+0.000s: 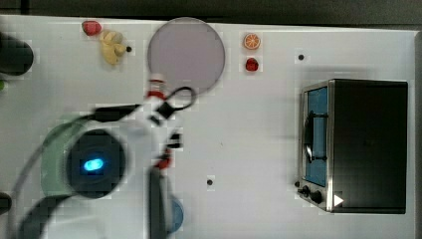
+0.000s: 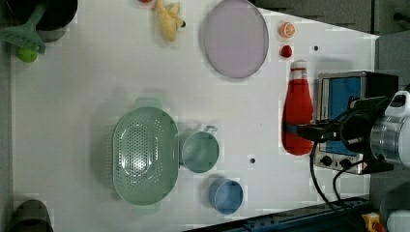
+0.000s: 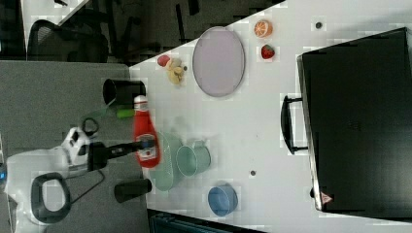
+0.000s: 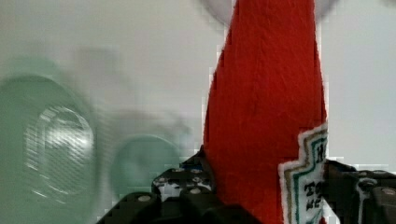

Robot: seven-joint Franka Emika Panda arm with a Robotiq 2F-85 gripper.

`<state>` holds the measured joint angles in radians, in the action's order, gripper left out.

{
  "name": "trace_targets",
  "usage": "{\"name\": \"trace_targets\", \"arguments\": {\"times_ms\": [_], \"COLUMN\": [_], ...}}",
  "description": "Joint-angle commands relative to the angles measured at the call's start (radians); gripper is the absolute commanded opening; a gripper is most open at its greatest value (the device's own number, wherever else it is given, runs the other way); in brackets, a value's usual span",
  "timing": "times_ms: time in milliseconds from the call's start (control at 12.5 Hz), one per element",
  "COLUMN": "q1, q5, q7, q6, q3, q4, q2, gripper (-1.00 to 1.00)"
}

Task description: Pick Ketchup from the table and place it in strainer.

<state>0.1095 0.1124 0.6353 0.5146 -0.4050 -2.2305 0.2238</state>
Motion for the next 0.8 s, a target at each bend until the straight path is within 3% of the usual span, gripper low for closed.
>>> {"name": "trace_targets", "arguments": {"times_ms": [80, 480, 800], "q1": [-0.059, -0.069, -0.082], "q5": [0.047, 0.045, -0.022], "q7": [-0.270, -0.534, -0.694], "q6": [-0.007, 0.178, 0.330], "q3": [-0.144, -0.349, -0.405], "q4": [0.005, 0.028, 0.026], "q2": [-0.078, -0.221, -0.377], "gripper": [0.29, 0.29, 0.29]}}
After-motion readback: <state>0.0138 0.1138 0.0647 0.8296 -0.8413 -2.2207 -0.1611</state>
